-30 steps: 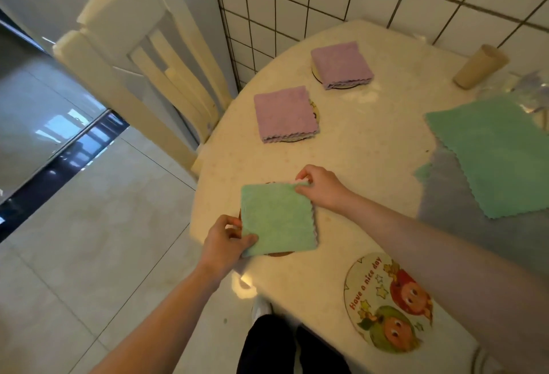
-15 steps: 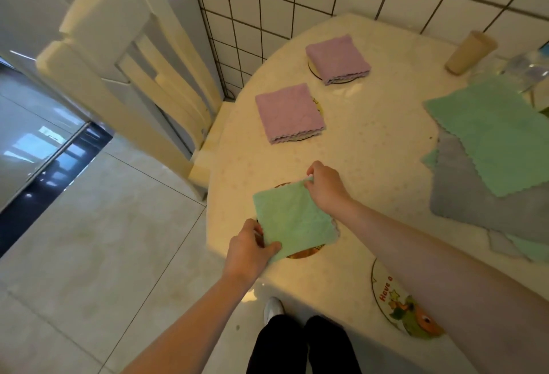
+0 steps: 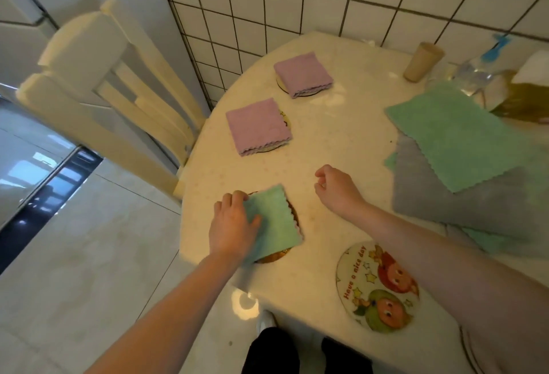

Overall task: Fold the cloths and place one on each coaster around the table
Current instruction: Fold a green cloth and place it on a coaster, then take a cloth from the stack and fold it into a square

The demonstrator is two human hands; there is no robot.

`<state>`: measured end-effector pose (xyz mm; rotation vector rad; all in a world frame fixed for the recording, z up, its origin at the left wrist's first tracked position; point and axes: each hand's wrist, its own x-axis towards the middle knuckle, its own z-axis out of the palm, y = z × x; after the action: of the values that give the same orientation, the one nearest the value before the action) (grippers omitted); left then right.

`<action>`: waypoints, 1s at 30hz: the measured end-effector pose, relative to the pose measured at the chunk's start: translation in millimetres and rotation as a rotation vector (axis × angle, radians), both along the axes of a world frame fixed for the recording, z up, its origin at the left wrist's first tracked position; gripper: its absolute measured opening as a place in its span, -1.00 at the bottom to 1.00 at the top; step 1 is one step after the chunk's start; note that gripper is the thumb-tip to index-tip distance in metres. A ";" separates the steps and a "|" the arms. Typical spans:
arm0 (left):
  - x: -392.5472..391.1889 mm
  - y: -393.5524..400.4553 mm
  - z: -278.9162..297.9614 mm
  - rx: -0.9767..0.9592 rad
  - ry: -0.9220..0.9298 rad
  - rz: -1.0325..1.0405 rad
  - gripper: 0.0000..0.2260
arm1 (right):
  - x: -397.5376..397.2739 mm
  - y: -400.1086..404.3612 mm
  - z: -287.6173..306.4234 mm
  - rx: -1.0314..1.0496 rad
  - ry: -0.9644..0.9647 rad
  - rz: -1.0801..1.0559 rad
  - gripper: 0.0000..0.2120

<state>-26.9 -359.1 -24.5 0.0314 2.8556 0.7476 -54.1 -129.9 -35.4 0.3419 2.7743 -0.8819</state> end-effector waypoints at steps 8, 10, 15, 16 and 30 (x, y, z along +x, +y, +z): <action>17.8 129.7 -5.6 0.021 -0.018 -0.192 -0.72 | 43.1 146.4 -2.2 0.099 0.009 -0.016 -0.83; 24.0 172.5 -6.5 0.013 -0.013 -0.253 -0.72 | 55.5 192.7 -4.2 0.145 0.036 -0.012 -0.88; 31.5 262.4 -7.2 0.011 -0.034 -0.398 -0.70 | 72.7 278.3 -9.9 0.245 0.032 0.057 -0.84; 31.0 277.0 -8.6 0.009 -0.050 -0.440 -0.69 | 72.0 287.7 -11.1 0.259 0.002 0.085 -0.80; -73.4 387.0 -22.7 0.020 0.000 -0.621 -0.41 | 37.7 318.2 -4.1 0.288 0.158 0.141 -0.90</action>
<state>-100.3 27.9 -47.3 0.8687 2.5929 0.6284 -16.4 188.3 -39.5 0.1220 3.0312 -0.4971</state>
